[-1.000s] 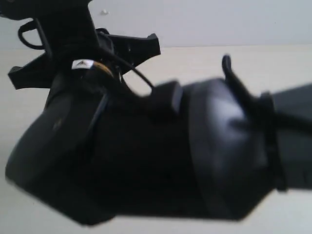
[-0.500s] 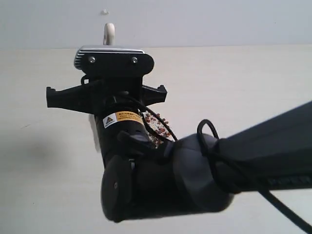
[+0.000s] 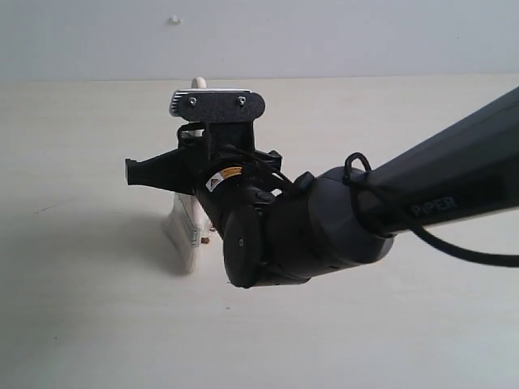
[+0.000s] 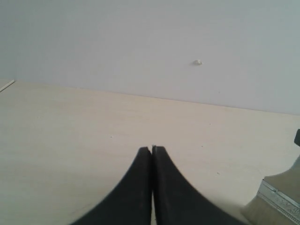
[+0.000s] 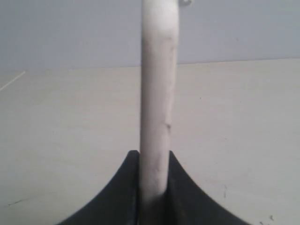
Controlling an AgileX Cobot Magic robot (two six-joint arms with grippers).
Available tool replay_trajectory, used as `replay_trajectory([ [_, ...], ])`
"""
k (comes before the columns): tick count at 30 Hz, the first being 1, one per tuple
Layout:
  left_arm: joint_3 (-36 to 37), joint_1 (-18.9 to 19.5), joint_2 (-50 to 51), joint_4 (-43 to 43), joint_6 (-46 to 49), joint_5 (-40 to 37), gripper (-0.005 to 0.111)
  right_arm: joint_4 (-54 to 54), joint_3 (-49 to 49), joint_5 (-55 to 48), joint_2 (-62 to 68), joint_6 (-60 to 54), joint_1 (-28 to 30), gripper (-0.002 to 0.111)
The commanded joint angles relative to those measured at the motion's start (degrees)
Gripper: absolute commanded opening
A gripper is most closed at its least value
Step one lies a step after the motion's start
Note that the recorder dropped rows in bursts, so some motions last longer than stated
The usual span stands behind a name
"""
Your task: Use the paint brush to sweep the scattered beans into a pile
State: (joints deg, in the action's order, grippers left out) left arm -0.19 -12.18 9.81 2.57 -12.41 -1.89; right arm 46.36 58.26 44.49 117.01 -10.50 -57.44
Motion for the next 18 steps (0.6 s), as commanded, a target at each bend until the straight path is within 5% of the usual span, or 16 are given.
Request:
replay_trajectory([
  [1, 0.2, 0.2, -0.5, -0.3, 0.2, 0.1, 0.000, -2.8, -0.2, -1.7, -0.1, -0.1, 1.9, 0.000],
  [18, 0.2, 0.2, -0.5, -0.3, 0.2, 0.1, 0.000, 11.7, -0.2, 5.4, -0.2, -16.3, 2.2, 0.000],
])
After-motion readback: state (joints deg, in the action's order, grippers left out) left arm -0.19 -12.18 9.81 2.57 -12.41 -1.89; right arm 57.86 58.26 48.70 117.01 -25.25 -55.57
